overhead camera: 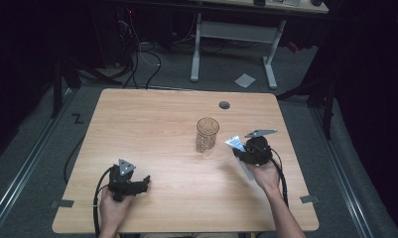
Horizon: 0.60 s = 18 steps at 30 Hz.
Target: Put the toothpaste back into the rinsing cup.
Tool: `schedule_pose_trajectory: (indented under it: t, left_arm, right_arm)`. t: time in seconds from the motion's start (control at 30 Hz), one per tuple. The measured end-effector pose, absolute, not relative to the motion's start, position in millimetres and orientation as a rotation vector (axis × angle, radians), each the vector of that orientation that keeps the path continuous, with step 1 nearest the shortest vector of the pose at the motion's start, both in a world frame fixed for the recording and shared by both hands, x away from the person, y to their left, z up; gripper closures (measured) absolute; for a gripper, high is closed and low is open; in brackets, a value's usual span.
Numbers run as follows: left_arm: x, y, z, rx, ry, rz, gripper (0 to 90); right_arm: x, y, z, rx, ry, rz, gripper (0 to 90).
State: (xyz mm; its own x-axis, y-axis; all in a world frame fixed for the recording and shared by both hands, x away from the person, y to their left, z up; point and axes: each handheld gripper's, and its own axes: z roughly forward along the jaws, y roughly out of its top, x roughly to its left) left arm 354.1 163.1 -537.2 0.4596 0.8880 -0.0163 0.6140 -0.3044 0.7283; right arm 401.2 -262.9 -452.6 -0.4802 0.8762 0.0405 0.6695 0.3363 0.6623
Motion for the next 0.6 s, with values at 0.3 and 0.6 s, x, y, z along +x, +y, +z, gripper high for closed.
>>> schedule_pose_trajectory:
  t: [0.3, 0.6]
  left_arm:
    - [354.1, 163.2, -537.2, 2.034, 1.246, 0.519, 15.2]
    - [354.1, 163.1, -537.2, 2.034, 1.247, 0.519, 15.2]
  right_arm:
    - [397.0, -261.6, -444.1, 1.348, 2.250, 0.982, 65.7]
    - [398.9, -252.8, -430.9, 1.310, 2.224, 1.048, 65.6]
